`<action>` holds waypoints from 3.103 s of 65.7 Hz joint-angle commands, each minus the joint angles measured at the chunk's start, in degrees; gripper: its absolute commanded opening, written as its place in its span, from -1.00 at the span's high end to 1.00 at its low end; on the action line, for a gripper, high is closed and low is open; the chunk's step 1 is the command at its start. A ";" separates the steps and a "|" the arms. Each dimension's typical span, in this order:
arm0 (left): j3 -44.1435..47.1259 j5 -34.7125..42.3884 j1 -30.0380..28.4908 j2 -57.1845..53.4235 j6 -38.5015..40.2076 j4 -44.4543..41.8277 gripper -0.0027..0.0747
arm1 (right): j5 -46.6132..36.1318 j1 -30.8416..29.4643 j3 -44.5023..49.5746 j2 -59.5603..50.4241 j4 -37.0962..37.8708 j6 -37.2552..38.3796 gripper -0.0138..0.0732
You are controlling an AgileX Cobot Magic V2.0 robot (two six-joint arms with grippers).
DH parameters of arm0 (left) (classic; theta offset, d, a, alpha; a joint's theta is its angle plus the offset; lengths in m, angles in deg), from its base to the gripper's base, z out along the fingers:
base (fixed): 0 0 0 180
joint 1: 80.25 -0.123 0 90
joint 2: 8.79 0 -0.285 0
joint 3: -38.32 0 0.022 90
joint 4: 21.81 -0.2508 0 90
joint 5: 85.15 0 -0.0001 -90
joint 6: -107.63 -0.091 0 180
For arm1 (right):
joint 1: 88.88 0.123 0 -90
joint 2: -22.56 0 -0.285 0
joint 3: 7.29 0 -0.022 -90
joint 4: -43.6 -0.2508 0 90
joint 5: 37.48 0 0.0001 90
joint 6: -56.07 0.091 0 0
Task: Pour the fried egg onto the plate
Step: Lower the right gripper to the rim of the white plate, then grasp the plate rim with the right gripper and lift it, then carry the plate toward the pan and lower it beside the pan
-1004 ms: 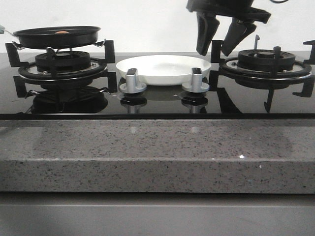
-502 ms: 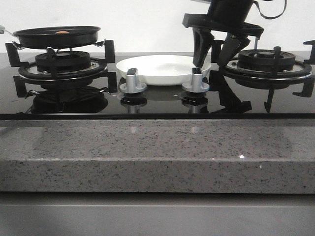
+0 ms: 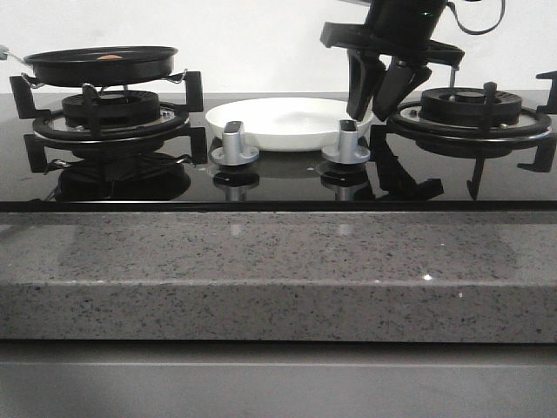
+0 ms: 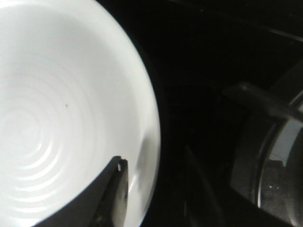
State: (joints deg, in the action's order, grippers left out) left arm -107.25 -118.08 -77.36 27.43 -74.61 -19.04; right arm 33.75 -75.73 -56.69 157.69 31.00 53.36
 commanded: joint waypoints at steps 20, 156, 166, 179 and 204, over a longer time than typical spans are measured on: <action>-1.56 4.69 -0.21 0.71 0.15 0.41 -0.20 | 5.74 -0.18 -1.91 -2.56 -2.41 -0.23 -0.02; -1.56 4.69 -0.21 0.71 0.15 0.41 -0.20 | -4.24 6.17 24.99 -31.58 -3.85 2.30 0.84; -1.56 4.69 -0.21 0.71 0.15 0.41 -0.20 | -10.32 6.22 32.69 -33.82 -3.85 1.97 0.84; -1.56 4.69 -0.21 0.71 0.15 0.41 -0.20 | -16.37 6.22 38.92 -33.85 -3.85 0.93 0.84; -1.56 4.69 -0.21 0.71 0.15 0.41 -0.20 | -23.27 6.22 45.21 -34.22 -5.01 -1.83 0.84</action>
State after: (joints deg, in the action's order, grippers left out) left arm -107.25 -118.08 -77.36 27.43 -74.61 -19.04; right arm 13.09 -69.58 -10.65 126.22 26.75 52.63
